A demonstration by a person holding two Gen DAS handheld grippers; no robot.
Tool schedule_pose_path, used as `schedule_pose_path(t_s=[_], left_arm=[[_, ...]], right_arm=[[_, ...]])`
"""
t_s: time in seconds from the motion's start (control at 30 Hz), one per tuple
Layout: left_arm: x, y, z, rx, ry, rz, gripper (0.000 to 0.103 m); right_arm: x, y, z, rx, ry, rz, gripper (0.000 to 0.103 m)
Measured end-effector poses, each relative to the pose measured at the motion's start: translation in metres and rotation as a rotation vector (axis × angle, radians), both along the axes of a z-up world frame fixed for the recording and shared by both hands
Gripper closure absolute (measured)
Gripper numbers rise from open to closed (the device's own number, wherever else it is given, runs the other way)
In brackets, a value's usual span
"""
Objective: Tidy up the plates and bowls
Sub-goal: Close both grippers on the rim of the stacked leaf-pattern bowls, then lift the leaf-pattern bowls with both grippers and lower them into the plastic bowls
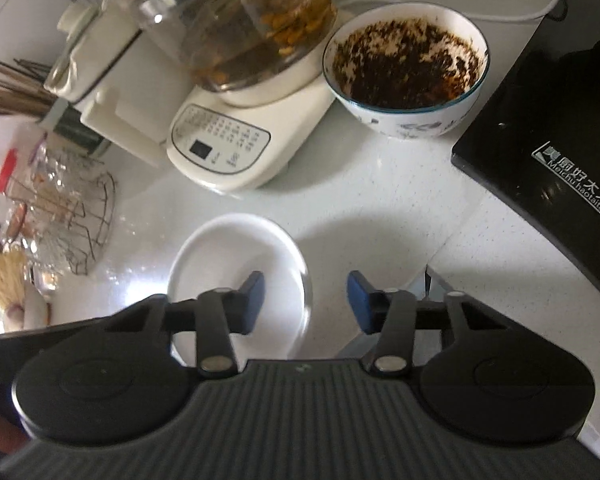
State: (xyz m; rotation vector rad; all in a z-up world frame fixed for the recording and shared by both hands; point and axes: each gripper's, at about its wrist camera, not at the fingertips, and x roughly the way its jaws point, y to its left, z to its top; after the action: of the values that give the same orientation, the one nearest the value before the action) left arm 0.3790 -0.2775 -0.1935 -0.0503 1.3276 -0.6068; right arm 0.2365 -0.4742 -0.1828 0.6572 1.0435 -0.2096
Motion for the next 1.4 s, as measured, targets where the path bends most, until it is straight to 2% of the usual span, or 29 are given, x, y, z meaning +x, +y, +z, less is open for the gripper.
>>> schedule_pose_path(t_s=[0.17, 0.33, 0.47, 0.87, 1.4], left_arm=[[0.0, 0.0, -0.004, 0.012, 0.016, 0.015, 0.082], [0.0, 0.0, -0.006, 0.022, 0.018, 0.021, 0.09], [0.0, 0.0, -0.004, 0.017, 0.023, 0.023, 0.09], [-0.006, 0.014, 0.01, 0.005, 0.033, 0.043, 0.09], [-0.024, 0.059, 0.064, -0.05, -0.026, 0.136, 0.089]], right_arm=[[0.001, -0.002, -0.007, 0.006, 0.014, 0.003, 0.082], [0.003, 0.001, -0.008, 0.014, 0.011, 0.041, 0.093], [0.005, 0.002, -0.007, -0.001, 0.023, 0.048, 0.093], [0.003, 0.007, 0.013, 0.003, -0.023, 0.072, 0.093], [0.005, 0.032, 0.06, -0.003, -0.105, 0.152, 0.093]])
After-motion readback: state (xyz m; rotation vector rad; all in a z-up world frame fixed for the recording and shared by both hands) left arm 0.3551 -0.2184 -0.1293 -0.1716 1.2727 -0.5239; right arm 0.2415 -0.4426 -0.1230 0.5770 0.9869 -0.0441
